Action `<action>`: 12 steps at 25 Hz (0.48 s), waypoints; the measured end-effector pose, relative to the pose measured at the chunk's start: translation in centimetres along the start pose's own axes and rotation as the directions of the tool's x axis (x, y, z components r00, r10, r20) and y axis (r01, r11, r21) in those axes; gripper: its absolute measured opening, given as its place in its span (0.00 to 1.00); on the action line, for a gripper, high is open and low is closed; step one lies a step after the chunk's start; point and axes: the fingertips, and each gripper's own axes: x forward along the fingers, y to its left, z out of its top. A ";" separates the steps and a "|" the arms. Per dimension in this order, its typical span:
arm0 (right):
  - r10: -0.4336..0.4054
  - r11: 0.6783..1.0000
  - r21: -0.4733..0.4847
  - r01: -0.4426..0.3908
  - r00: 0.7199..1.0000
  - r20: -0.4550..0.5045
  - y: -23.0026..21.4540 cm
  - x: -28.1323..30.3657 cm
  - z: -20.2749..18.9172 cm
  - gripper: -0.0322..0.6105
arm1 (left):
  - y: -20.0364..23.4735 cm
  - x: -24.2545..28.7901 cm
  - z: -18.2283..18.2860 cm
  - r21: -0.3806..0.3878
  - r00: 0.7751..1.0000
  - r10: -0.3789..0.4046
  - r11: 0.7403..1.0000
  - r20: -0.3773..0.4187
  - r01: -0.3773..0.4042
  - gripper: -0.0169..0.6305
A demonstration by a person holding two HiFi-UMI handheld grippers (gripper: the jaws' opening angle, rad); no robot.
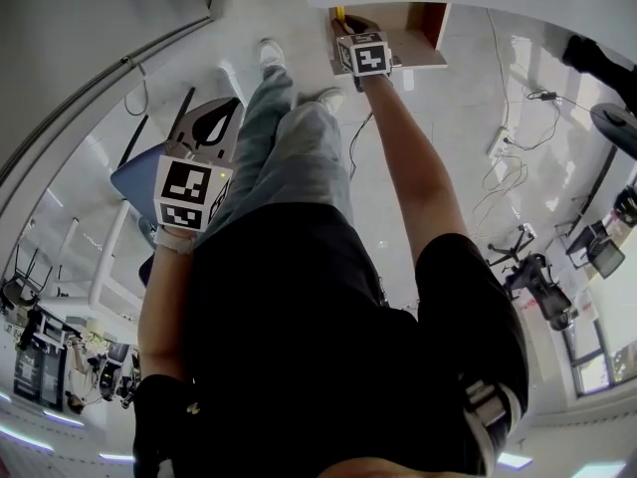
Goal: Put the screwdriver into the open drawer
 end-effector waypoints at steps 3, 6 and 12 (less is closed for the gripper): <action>0.001 1.000 0.012 -0.001 1.000 -0.004 -0.2 0.7 0.2 0.18 | -0.4 -0.1 -0.4 -0.009 1.000 -0.006 1.000 -0.002 0.006 0.03; 0.003 1.000 0.024 -0.003 1.000 -0.005 -0.5 1.3 0.2 0.18 | -0.8 0.0 -0.8 -0.009 1.000 -0.010 1.000 -0.005 0.010 0.03; -0.009 0.998 0.061 0.010 1.000 -0.017 -1.5 3.2 -0.6 0.18 | -1.2 1.0 -1.6 -0.013 1.000 -0.015 1.000 -0.019 0.015 0.03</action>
